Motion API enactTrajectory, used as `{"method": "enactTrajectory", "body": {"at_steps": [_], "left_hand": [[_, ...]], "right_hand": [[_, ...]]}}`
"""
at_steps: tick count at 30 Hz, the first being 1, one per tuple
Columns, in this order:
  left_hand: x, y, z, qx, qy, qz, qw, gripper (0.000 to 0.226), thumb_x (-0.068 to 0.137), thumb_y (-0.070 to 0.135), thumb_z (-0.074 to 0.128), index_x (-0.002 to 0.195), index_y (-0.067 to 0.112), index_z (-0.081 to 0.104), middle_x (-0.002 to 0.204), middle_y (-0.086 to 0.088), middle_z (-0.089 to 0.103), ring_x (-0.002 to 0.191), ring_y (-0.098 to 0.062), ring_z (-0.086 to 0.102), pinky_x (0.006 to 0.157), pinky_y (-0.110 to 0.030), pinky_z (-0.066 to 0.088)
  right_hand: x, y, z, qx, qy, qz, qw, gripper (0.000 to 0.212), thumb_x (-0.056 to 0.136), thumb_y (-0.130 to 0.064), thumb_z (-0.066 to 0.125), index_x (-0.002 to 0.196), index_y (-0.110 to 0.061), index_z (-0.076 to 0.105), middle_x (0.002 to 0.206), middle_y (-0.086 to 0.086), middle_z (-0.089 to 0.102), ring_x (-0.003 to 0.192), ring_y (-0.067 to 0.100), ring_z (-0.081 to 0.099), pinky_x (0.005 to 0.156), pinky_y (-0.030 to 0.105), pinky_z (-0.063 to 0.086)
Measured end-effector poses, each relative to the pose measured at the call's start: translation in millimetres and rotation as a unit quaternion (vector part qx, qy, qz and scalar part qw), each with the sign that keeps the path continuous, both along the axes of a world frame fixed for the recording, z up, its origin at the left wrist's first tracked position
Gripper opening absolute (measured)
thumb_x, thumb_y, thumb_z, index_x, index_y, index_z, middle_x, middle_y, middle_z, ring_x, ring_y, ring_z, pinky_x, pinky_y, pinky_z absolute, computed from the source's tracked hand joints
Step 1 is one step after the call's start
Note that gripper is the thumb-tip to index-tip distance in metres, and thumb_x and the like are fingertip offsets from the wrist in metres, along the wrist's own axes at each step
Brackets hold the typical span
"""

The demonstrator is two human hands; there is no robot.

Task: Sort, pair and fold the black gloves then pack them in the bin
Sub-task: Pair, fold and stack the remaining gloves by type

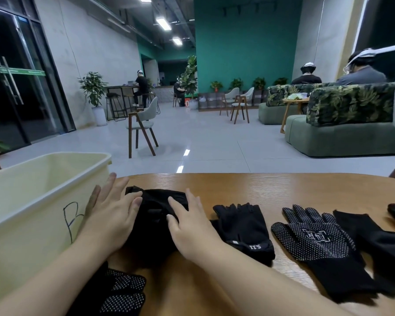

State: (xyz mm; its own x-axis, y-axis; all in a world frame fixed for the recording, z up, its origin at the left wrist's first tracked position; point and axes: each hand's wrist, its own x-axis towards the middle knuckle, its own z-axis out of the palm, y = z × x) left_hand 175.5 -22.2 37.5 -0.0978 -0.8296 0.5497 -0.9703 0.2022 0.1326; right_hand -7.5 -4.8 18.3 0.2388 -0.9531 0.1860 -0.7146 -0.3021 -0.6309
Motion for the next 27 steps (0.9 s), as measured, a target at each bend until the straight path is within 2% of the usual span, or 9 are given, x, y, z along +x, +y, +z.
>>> {"method": "enactTrajectory", "body": {"at_steps": [5,9,11,14,18,20,22,24,27], "left_hand": [[-24,25,5,-0.061,0.000,-0.069,0.996,0.069,0.093,0.057,0.007,0.124,0.027,0.061,0.143,0.005,0.046,0.142,-0.003,0.005,0.112,-0.020,-0.013],[-58,56,3,-0.106,0.038,-0.128,0.985,0.061,0.099,0.048,0.011,0.121,0.025,0.063,0.138,0.007,0.051,0.143,-0.006,0.012,0.116,-0.023,-0.006],[-79,72,0,-0.120,0.078,-0.143,0.979,0.059,0.100,0.046,0.012,0.122,0.025,0.062,0.139,0.007,0.048,0.143,-0.006,0.011,0.117,-0.025,-0.004],[-113,98,-10,-0.121,0.163,-0.132,0.970,0.057,0.097,0.046,0.014,0.125,0.026,0.059,0.143,0.007,0.044,0.143,-0.003,0.007,0.116,-0.022,-0.007],[-164,130,-30,-0.049,0.309,-0.100,0.945,0.069,0.085,0.056,0.008,0.132,0.030,0.051,0.151,0.009,0.031,0.140,0.004,-0.006,0.111,-0.018,-0.014],[-187,141,-41,0.019,0.377,-0.091,0.921,0.073,0.081,0.059,0.012,0.135,0.025,0.048,0.152,0.006,0.029,0.144,-0.005,0.000,0.115,-0.026,-0.005],[-204,148,-49,0.099,0.426,-0.122,0.891,0.072,0.079,0.053,0.021,0.137,0.017,0.046,0.152,0.000,0.031,0.144,-0.013,0.011,0.117,-0.030,0.006],[-209,154,-56,0.134,0.385,-0.180,0.895,0.070,0.079,0.050,0.026,0.136,0.015,0.046,0.149,0.000,0.033,0.141,-0.011,0.019,0.114,-0.024,0.012],[-205,158,-58,0.138,0.334,-0.236,0.902,0.065,0.080,0.053,0.031,0.132,0.018,0.050,0.139,0.007,0.042,0.135,-0.009,0.031,0.110,-0.021,0.020]], "right_hand": [[-25,27,1,-0.106,0.055,0.003,0.993,0.050,0.102,-0.036,0.028,0.150,-0.034,0.013,0.159,-0.010,-0.009,0.143,0.010,-0.019,0.118,0.033,-0.003],[-49,60,-3,-0.173,0.021,-0.005,0.985,0.053,0.097,-0.047,0.019,0.148,-0.038,0.007,0.152,-0.024,-0.010,0.138,-0.007,-0.021,0.117,0.025,-0.009],[-61,78,-8,-0.214,-0.008,-0.016,0.977,0.056,0.091,-0.050,0.015,0.145,-0.038,0.005,0.151,-0.026,-0.004,0.139,-0.009,-0.015,0.116,0.023,-0.007],[-86,101,-20,-0.292,-0.005,-0.038,0.956,0.055,0.094,-0.040,0.028,0.148,-0.031,0.020,0.154,-0.014,0.019,0.143,-0.001,0.005,0.116,0.026,0.004],[-129,128,-35,-0.320,0.054,-0.067,0.944,0.052,0.094,-0.032,0.037,0.145,-0.022,0.026,0.153,-0.006,0.029,0.144,0.007,0.014,0.113,0.036,0.014],[-148,143,-35,-0.329,0.052,-0.088,0.939,0.051,0.093,-0.029,0.038,0.143,-0.021,0.029,0.151,-0.006,0.032,0.144,0.008,0.016,0.113,0.036,0.015],[-164,159,-29,-0.334,0.009,-0.121,0.935,0.050,0.091,-0.026,0.039,0.141,-0.024,0.030,0.149,-0.007,0.034,0.143,0.007,0.019,0.114,0.034,0.017],[-179,172,-22,-0.338,-0.056,-0.173,0.924,0.047,0.089,-0.026,0.040,0.136,-0.027,0.033,0.144,-0.007,0.039,0.142,0.009,0.024,0.114,0.032,0.021],[-205,187,-14,-0.347,-0.093,-0.282,0.889,0.040,0.087,-0.024,0.041,0.126,-0.017,0.048,0.139,-0.001,0.044,0.140,0.011,0.026,0.114,0.030,0.022]]}}
